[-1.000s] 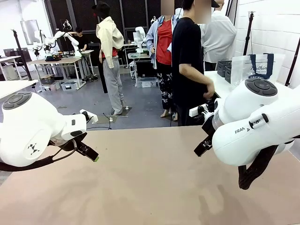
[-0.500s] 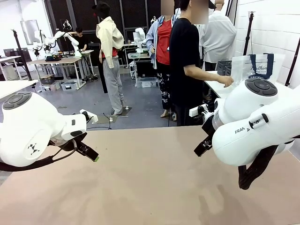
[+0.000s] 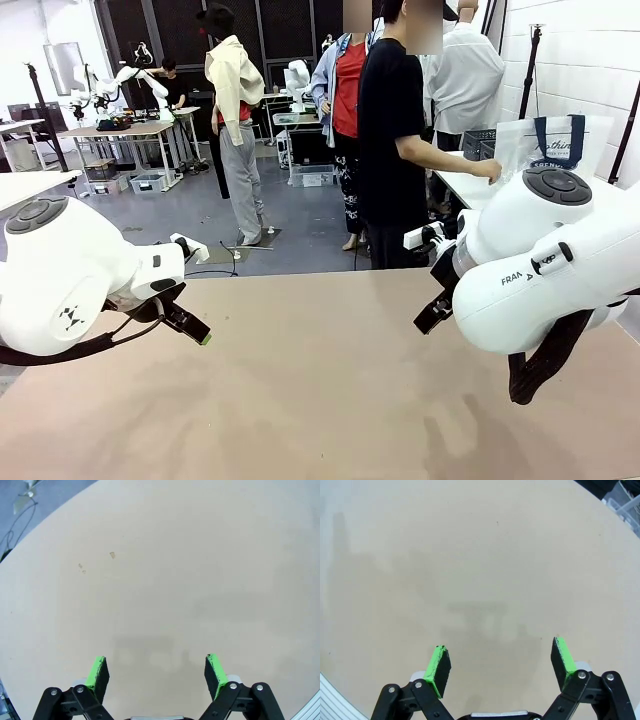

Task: Transfer purchased items from the store into the shopping bag.
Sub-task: Open the Reusable shopping bag in the center of the table.

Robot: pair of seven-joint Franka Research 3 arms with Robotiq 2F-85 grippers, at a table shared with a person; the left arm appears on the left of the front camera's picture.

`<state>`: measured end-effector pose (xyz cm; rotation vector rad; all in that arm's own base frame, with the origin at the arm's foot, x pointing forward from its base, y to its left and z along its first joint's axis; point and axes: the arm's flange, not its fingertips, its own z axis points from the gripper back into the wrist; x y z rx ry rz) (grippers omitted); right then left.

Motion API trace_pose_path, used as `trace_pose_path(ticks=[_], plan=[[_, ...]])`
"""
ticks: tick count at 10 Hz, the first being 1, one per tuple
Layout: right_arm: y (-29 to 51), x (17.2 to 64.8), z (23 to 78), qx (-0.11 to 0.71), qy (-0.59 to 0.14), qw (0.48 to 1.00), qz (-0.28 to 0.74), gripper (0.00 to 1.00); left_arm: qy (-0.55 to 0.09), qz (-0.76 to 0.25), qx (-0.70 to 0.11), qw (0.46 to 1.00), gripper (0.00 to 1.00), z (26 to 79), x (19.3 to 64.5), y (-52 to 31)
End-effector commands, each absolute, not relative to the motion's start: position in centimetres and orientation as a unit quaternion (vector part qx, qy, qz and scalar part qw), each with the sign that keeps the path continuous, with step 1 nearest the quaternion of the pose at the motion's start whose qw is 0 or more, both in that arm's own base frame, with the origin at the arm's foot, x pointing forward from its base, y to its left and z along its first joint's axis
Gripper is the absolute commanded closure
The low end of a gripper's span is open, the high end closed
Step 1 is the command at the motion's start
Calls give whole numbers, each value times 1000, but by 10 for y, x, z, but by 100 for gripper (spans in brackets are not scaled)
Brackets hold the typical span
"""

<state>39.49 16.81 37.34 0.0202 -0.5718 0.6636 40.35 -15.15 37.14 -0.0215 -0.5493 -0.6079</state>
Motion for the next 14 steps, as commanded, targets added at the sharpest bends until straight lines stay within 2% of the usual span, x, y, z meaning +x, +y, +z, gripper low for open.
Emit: trace_pose_path(ticks=[1,14], plan=[[168,395,373,10,-277,906,321,0,-267,-295,-10,917,0,371,404,-151],[168,395,373,10,-277,906,321,0,-267,-295,-10,917,0,371,404,-151]])
